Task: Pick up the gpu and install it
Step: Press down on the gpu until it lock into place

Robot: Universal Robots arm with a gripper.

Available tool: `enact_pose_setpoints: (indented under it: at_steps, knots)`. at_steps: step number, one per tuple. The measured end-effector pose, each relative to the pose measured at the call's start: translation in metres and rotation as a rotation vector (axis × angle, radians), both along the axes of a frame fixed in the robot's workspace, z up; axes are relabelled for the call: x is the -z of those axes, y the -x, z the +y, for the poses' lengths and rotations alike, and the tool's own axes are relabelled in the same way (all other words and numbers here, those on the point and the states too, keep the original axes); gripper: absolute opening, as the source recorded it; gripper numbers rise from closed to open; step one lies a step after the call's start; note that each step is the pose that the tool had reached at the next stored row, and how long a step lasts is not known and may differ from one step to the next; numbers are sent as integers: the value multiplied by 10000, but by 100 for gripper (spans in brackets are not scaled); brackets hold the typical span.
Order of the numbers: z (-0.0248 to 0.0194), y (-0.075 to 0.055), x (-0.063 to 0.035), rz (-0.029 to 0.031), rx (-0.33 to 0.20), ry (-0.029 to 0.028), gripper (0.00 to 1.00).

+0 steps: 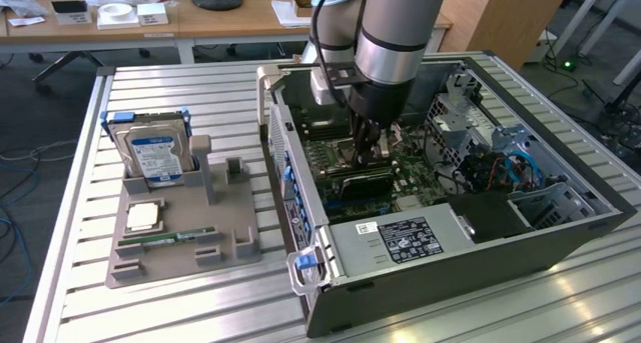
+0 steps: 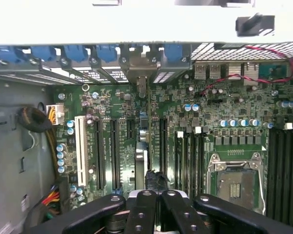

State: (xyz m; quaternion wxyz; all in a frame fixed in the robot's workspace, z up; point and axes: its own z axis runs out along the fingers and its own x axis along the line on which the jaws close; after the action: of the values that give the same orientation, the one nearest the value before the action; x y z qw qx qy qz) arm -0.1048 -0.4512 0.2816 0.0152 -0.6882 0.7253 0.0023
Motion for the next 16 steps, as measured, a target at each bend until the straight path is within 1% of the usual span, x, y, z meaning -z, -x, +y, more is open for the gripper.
enact_pose_setpoints:
  at_steps: [16]
  knots:
    - [0,0,-379,-24,0,1,11]
